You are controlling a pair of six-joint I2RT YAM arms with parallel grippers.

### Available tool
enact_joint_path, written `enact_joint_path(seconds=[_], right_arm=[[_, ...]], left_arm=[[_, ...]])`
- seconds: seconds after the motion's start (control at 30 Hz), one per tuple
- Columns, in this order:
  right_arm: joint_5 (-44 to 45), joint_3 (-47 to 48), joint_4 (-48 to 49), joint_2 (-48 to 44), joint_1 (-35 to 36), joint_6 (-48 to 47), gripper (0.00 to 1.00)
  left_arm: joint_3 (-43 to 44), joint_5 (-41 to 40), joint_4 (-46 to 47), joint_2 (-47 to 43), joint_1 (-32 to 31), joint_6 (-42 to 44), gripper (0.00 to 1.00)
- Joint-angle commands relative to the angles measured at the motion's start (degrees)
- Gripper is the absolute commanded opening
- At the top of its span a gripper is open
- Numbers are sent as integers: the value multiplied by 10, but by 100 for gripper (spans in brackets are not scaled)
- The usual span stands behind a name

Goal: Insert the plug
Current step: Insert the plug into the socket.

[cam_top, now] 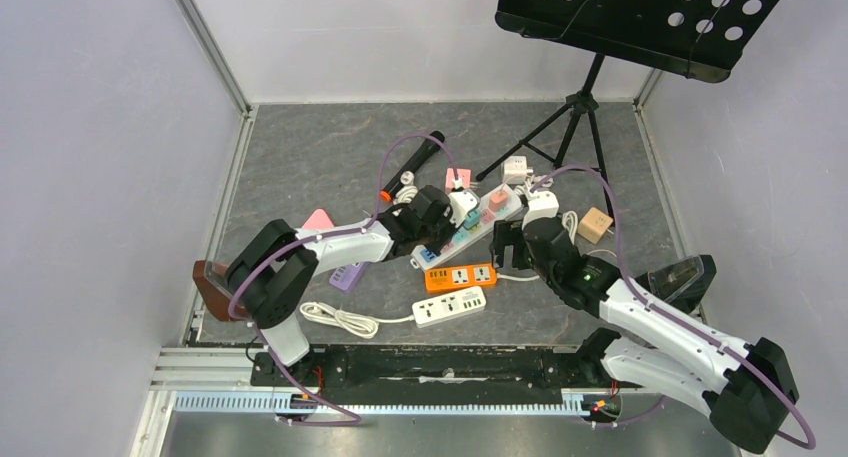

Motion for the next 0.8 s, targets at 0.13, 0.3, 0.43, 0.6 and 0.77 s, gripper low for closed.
enact_joint_path(seconds=[0.13,0.3,0.43,0.6,0.77], right_arm=[[-2,5,19,-23,-6,8,94],[-6,12,18,-32,-7,4,97],[-7,19,14,-47,-8,0,98],[-9,30,3,-65,-8,-2,98],[-6,35,-9,-76,-8,-4,98]], left_arm=[[-35,-25,-78,66,-14,-35,2],[-26,-53,-65,27,-14,-48,23],[-2,-57,-51,-22,-14,-49,77],[36,-67,-45,-90,-13,-49,79],[20,-103,-21,-175,-13,-68,81]])
